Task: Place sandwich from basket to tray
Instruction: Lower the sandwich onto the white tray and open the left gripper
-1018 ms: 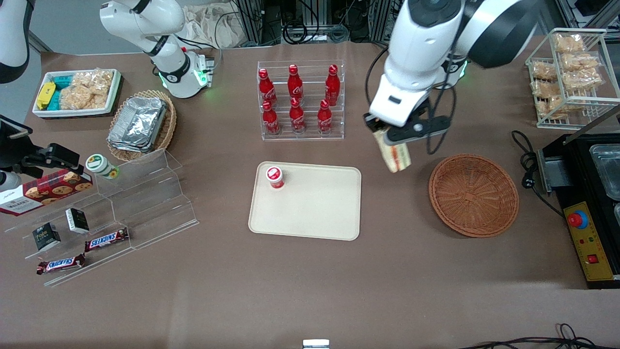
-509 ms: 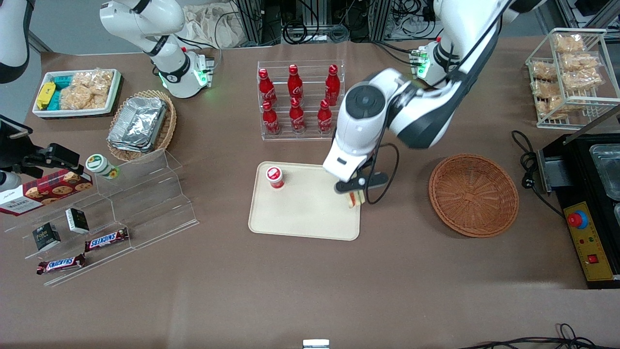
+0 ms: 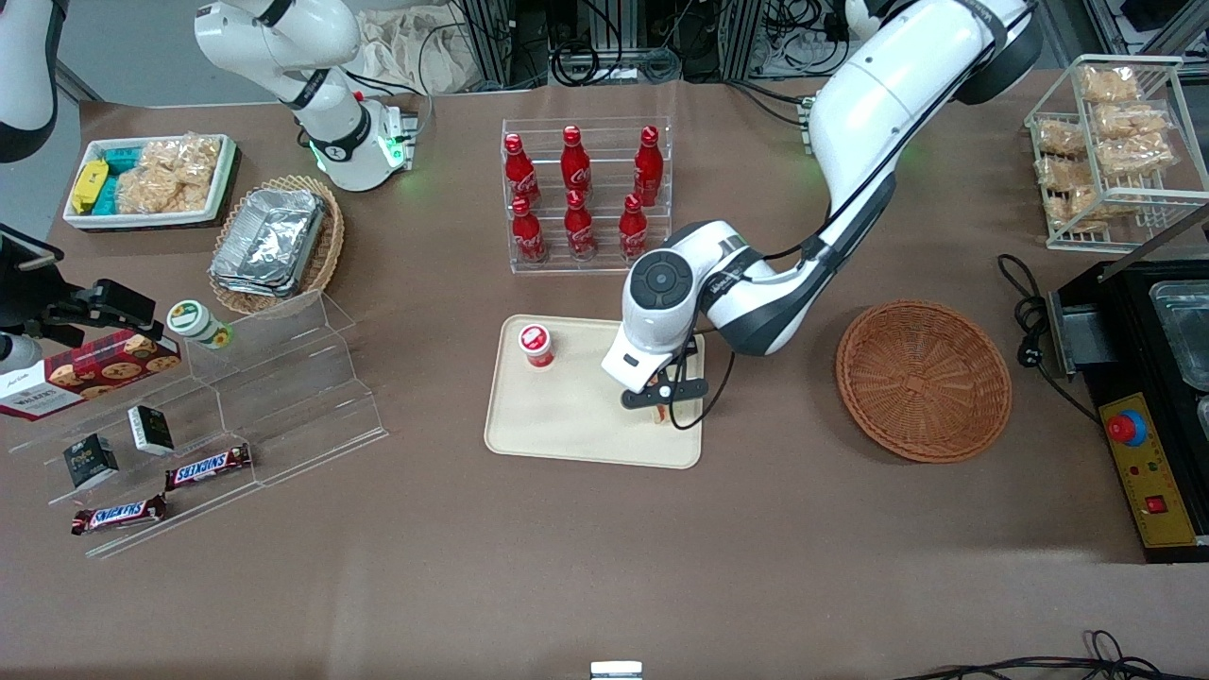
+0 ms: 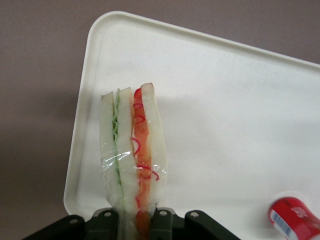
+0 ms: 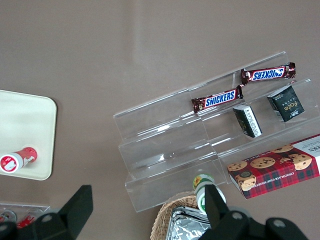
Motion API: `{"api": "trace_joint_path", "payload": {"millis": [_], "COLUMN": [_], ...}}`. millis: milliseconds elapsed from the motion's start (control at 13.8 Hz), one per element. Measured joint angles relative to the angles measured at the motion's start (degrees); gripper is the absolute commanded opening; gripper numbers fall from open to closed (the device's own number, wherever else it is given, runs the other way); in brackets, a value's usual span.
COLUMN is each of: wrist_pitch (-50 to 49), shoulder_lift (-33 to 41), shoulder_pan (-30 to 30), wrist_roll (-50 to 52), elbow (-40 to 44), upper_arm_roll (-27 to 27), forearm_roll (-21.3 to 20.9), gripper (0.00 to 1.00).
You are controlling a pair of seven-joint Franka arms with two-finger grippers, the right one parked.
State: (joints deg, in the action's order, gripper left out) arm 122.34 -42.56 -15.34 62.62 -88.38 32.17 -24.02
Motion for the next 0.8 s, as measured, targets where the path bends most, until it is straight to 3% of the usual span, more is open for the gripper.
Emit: {"api": "trace_joint_path", "payload": {"millis": [73,145,218,291,364,800], "wrist_pitch": [0.41,0.67,0.85,0.93,0.93,-0.1], "shoulder_lift": [-1.08,-2.05,-2.81,-3.22,-3.38,-1.04], "shoulder_pan": [-0.19,-0.34,-0.44,-0.49,-0.53,-0.52], "wrist_roll": [0.63,1.32,1.8,1.97,2.0,7.26], "elbow": [0.45,0.84,1.21,1.49,1.72,3.96], "upper_arm_roll": [0.0,0.0,-0.01,-0.01,0.0,0.04], "forearm_roll": [-1.19,-2.18,-2.84,-3.0,-3.04,-3.2], "gripper": [0.21,0.36,0.62,0.95,1.0,1.0]}}
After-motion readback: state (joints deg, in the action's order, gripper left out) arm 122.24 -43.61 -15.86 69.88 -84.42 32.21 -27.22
